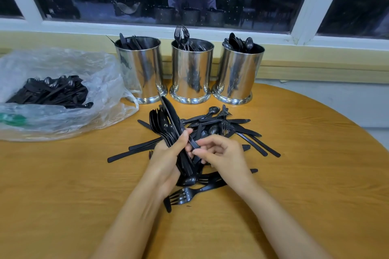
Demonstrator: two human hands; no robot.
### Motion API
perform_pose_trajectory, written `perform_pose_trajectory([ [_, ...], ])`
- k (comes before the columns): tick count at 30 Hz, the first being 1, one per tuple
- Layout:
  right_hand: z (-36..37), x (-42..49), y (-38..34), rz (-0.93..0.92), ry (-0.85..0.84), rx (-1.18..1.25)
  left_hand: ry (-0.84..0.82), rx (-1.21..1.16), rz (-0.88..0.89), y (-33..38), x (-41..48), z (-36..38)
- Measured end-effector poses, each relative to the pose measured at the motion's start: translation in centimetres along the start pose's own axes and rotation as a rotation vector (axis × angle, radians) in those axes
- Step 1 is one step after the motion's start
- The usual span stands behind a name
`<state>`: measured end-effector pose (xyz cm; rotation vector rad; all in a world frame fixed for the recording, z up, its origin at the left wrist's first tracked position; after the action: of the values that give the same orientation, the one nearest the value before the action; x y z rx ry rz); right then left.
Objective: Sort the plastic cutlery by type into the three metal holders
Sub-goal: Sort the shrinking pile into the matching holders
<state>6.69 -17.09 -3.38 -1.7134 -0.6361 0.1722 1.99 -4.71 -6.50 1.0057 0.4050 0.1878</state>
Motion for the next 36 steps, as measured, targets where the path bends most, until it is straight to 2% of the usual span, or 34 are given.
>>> perform_pose_trajectory([
  [2, -0.3, 0.1, -0.6, -0.032, -0.042, -0.047, 0.035, 0.014, -0.004, 0.0, -0.1, -0.2],
  [5, -4.9, 0.9, 0.2, -0.033, 0.173, -0.319, 0.090, -0.062, 0.013, 0.5, 0.1, -1.1],
  [8, -10.9, 0.5, 2.7, 0.190, 0.338, -0.677, 0.100, -0.083, 0.025, 0.8, 0.2, -1.5],
  [11, -14.0, -0.5, 4.6, 0.409, 0.326, -0.866, 0.039, -0.170, 0.006, 0.7, 0.3, -0.9],
  [15, -14.2, -0.4, 4.0, 0.428, 0.353, -0.985, 0.019, -0.228, -0.015, 0.5, 0.3, -0.9],
  [22, -12.6, 0.1, 4.2, 0.367, 0.245, -0.921, 0.023, -0.224, -0.055, 0.1, 0.2, -0.7],
  [27, -12.8, 0.0, 2.5, 0.278, 0.395, -0.959, -0.022, -0.220, -0.068, 0.1, 0.1, -0.4],
  [31, -13.2, -0.2, 2.6, 0.157, 0.550, -0.651, -0.019, -0.202, -0.057, 0.1, 0.1, -0.3],
  [36, -11.3, 0.1, 2.4, 0.090, 0.529, -0.160, -0.005, -0.231, -0.074, 0.1, 0.1, -0.3],
])
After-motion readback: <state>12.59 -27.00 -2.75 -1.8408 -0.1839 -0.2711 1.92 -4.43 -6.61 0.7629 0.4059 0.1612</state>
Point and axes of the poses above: each hand's wrist, its own x-axis towards the middle knuckle, its own z-axis out of the palm, y = z × x, the point moved 8 cm from there along x, towards the middle knuckle, and after that the axes turned 2 degrees about -z, right-handed, at the moved point
